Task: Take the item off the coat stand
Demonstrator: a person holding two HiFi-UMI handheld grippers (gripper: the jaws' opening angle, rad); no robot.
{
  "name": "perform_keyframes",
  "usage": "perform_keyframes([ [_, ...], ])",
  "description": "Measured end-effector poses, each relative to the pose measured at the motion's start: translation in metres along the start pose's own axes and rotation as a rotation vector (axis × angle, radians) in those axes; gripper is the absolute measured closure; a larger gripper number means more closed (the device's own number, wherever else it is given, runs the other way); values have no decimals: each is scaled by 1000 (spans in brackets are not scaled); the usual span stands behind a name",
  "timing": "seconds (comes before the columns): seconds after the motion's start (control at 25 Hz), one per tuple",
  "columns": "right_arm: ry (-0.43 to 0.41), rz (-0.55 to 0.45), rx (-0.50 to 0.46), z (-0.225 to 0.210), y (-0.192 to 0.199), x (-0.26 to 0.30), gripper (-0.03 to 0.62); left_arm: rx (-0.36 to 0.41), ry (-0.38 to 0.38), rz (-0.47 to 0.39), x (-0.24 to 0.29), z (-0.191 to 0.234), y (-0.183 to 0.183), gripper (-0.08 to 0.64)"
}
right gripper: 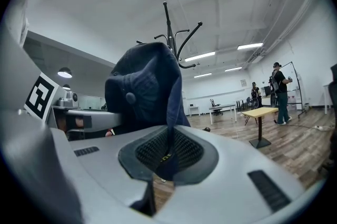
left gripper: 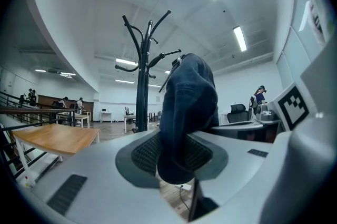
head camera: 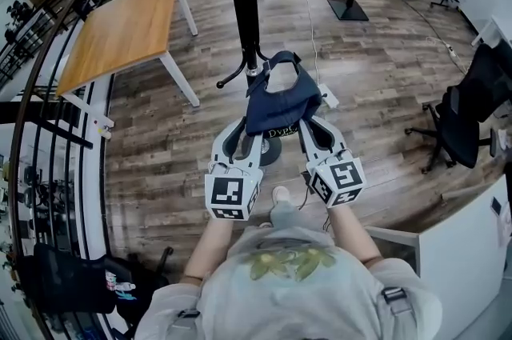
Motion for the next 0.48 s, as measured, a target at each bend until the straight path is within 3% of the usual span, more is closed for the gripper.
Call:
perform_keyframes([
  [0.48, 31, 78, -17, 22, 25, -33, 561, -16, 45, 55, -23, -6, 33, 439],
])
Point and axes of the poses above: the fingertips, and each gripper's own axes: x forward along the fingers, z to its left, y out of its underside, the point moved 1 cm from there along -x, backward along the fingers, and after that the axes turned 15 degrees about -x, right-handed, at the moved point
